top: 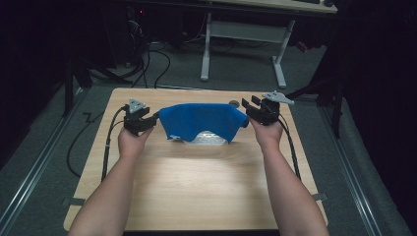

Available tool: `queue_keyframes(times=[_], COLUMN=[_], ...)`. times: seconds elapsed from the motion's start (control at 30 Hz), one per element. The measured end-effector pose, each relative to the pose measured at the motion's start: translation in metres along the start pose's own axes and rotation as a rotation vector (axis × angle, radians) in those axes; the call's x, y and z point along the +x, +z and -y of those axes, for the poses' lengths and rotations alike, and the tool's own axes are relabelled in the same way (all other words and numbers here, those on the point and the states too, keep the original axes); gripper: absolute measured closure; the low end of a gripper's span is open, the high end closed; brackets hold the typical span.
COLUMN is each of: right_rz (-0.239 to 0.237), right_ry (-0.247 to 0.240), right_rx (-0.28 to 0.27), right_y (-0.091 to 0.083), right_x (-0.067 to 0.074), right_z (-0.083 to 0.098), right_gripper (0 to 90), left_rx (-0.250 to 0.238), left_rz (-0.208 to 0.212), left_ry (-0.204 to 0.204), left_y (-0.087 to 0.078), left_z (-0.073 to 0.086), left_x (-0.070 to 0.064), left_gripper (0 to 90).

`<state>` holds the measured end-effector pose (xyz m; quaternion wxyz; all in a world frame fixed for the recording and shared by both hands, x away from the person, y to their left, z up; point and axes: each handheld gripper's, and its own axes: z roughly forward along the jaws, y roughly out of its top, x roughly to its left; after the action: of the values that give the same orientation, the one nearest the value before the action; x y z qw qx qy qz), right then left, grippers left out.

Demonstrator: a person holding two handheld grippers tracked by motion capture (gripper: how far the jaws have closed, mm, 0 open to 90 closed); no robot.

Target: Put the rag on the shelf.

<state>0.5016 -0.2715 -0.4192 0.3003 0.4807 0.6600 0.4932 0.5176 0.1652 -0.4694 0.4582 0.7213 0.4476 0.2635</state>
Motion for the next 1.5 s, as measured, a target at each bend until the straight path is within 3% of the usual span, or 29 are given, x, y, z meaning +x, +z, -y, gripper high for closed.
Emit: queue_keyframes(times=[0.27, 0.4, 0.6, 0.7, 0.77, 0.93, 1.23, 1.4, 1.5], right_rz=[0.061, 0.08, 0.093, 0.095, 0.086, 0.084, 0.085, 0.069, 0.078], right_ry=[-0.05, -0.058, -0.107, -0.13, -0.142, -0.174, -0.153, -0.108, -0.102], right_rx=[0.052, 0.062, 0.079, 0.099, 0.081, 0.098, 0.103, 0.142, 0.144], right_y=[-0.008, -0.023, -0.045, -0.056, -0.064, -0.083, -0.127, -0.148, -0.163], right_x=[-0.004, -0.007, -0.003, 0.003, 0.007, 0.017, 0.034, 0.04, 0.047], right_z=[0.021, 0.034, 0.048, 0.054, 0.059, 0.071, 0.098, 0.12, 0.143], right_gripper=[53.5, 53.3, 52.6, 51.6, 51.4, 49.2, 43.1, 40.1, 41.3], left_rx=[0.01, 0.017, 0.024, 0.037, 0.05, 0.058, 0.058, 0.097, 0.135], left_rz=[-0.017, -0.021, -0.016, -0.007, -0.007, 0.014, 0.079, 0.138, 0.168], left_ry=[0.011, 0.03, 0.02, 0.041, 0.056, 0.031, 0.028, 0.038, 0.048], left_y=[-0.011, -0.019, -0.037, -0.046, -0.053, -0.069, -0.1, -0.115, -0.124], left_z=[0.011, 0.021, 0.034, 0.042, 0.047, 0.062, 0.09, 0.108, 0.121], left_x=[0.001, -0.002, -0.009, -0.018, -0.024, -0.034, -0.063, -0.086, -0.104], left_gripper=[52.1, 52.2, 51.0, 50.1, 49.7, 48.8, 46.1, 43.8, 42.8])
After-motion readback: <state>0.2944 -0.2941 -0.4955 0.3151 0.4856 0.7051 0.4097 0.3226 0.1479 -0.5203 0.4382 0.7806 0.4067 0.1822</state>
